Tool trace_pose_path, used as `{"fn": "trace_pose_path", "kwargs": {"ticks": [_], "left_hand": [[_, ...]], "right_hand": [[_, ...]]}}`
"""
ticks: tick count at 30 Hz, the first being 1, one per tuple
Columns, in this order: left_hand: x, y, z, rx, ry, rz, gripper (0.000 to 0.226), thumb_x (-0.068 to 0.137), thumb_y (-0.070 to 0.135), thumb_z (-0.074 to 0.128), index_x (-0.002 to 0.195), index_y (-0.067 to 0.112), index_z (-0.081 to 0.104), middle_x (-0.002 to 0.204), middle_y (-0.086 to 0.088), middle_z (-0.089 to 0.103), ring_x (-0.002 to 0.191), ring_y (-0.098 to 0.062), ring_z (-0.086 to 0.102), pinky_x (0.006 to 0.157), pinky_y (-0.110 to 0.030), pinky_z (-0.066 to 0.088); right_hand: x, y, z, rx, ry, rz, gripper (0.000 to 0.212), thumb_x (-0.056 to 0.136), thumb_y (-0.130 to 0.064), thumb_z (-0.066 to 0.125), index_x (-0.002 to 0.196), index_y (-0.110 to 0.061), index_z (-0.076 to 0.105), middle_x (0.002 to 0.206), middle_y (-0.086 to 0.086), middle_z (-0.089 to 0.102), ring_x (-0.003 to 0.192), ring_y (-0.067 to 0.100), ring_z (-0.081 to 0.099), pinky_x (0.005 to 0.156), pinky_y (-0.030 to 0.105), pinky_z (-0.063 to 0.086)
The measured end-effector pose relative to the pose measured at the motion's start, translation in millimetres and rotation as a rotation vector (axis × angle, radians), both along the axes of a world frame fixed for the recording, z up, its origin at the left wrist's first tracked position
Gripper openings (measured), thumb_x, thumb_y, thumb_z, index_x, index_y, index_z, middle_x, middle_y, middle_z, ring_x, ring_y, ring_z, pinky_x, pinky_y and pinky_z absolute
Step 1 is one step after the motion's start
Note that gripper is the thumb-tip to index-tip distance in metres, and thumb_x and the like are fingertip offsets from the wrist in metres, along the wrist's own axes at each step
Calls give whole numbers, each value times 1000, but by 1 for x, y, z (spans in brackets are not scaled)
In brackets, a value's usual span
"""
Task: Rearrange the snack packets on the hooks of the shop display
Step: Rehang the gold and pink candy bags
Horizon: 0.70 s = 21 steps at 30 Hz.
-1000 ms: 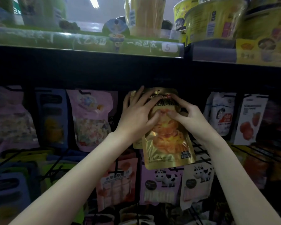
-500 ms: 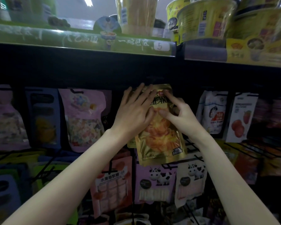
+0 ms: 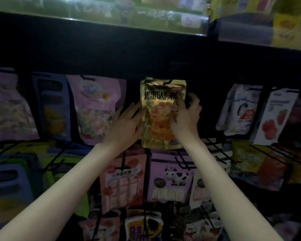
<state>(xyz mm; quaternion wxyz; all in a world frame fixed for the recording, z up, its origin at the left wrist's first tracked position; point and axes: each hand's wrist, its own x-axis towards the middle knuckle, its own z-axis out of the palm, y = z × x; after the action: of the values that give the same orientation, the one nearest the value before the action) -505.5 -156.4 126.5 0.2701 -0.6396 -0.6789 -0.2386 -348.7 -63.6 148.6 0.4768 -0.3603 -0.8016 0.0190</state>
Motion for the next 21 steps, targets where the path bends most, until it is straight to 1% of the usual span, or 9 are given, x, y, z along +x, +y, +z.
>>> {"fn": "trace_pose_path", "kwargs": {"ticks": [3,8,11,13,15,16,18,19,21], "left_hand": [[-7,-22,-31,30,-31,3,48,90,28,35,126,4,56,129,-20,55,116,-38,55,100,-51,29],[4,-41,-66,-49,-151,-32,49,87,28,34,124,6,58,132,-17,53,121,-36,50,102,-52,30],[13,-43,-79,-57,-182,-18,50,84,31,35,120,6,61,130,-17,54,118,-36,53,102,-49,28],[14,-47,-90,-41,-250,16,50,86,33,34,121,9,60,131,-14,54,118,-33,52,102,-45,30],[13,-55,-102,-17,-346,50,51,90,36,29,123,11,59,132,-11,54,119,-28,50,101,-37,29],[11,-61,-109,-11,-377,55,52,92,37,27,124,12,58,132,-9,54,120,-25,48,100,-32,27],[5,-73,-120,-26,-393,64,52,93,39,26,129,13,53,134,-6,51,122,-21,43,96,-25,24],[0,-80,-126,-51,-382,81,51,92,37,30,132,12,49,136,-6,49,124,-21,42,96,-27,26],[-10,-95,-143,-113,-363,148,53,87,30,39,135,9,45,140,-9,45,125,-27,43,98,-40,34]], "right_hand": [[11,-23,-32,99,165,163,36,87,-6,56,123,-9,52,139,16,27,129,25,24,107,23,22],[38,-35,-99,129,135,307,29,87,-9,51,116,-10,55,130,4,31,125,19,33,102,5,22],[54,-37,-109,94,154,331,27,89,-7,48,114,-2,56,120,11,39,108,-3,41,89,-2,28],[57,-41,-118,69,92,397,29,91,-14,42,117,-8,53,117,7,42,96,-2,45,80,3,36],[53,-46,-131,1,-60,472,30,93,-20,38,122,-19,45,119,-1,38,94,2,47,80,10,38],[48,-48,-140,-40,-144,497,32,94,-22,38,125,-22,42,121,-4,36,97,3,46,82,11,37],[36,-51,-156,-166,-290,531,40,96,-20,43,135,-21,36,131,-5,31,114,6,40,89,10,32],[31,-52,-163,-229,-346,537,45,97,-19,45,140,-19,33,136,-4,28,122,7,34,92,10,29],[19,-54,-179,-312,-412,544,52,96,-20,48,144,-18,27,142,-3,22,128,5,23,95,11,26]]}}
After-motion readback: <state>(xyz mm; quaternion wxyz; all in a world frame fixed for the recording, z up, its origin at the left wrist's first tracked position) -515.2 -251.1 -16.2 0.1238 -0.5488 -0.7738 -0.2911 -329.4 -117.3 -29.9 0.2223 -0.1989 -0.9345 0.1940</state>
